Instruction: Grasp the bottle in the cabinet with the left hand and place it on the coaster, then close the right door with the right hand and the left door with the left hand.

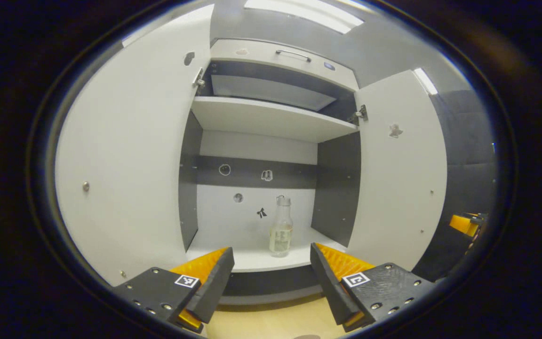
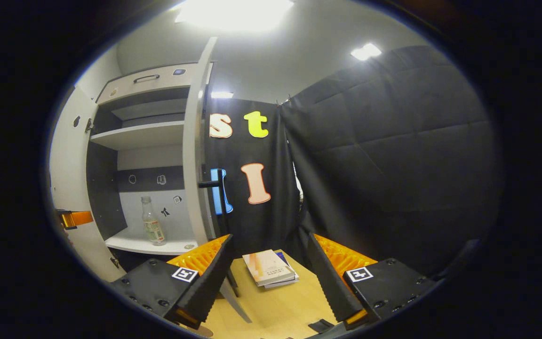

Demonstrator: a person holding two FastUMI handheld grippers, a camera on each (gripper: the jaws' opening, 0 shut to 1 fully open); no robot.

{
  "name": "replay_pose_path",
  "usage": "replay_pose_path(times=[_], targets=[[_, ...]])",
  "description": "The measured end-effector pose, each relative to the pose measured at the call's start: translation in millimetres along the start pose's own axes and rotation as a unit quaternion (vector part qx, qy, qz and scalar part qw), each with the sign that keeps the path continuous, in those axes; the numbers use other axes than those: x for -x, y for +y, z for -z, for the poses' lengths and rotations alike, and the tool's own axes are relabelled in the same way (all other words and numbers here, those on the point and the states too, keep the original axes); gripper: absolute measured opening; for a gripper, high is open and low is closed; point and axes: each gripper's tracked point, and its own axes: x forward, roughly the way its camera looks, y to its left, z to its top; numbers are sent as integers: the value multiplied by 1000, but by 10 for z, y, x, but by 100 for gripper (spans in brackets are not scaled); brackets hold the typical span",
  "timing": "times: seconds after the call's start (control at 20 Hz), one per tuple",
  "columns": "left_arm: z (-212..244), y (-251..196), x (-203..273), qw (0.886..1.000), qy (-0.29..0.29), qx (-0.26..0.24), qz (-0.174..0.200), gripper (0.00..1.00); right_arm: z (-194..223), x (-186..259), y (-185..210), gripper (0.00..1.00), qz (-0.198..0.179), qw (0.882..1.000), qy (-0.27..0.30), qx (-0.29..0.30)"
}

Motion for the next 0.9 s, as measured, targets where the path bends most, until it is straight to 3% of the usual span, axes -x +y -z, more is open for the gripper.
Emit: replay_pose_path(times=[0.25, 0.5, 0.9], targets=[[-107, -59, -564, 1000, -6, 8, 14, 94, -20, -249, -185, 96, 31, 999, -5, -14], [-172, -106, -1067, 1000, -10, -16, 17, 94, -35, -450, -414, 96, 62, 998, -14, -9], [-6, -143, -1810, 999, 4, -36, 32, 92, 44, -658, -801, 98, 119, 993, -11, -13]])
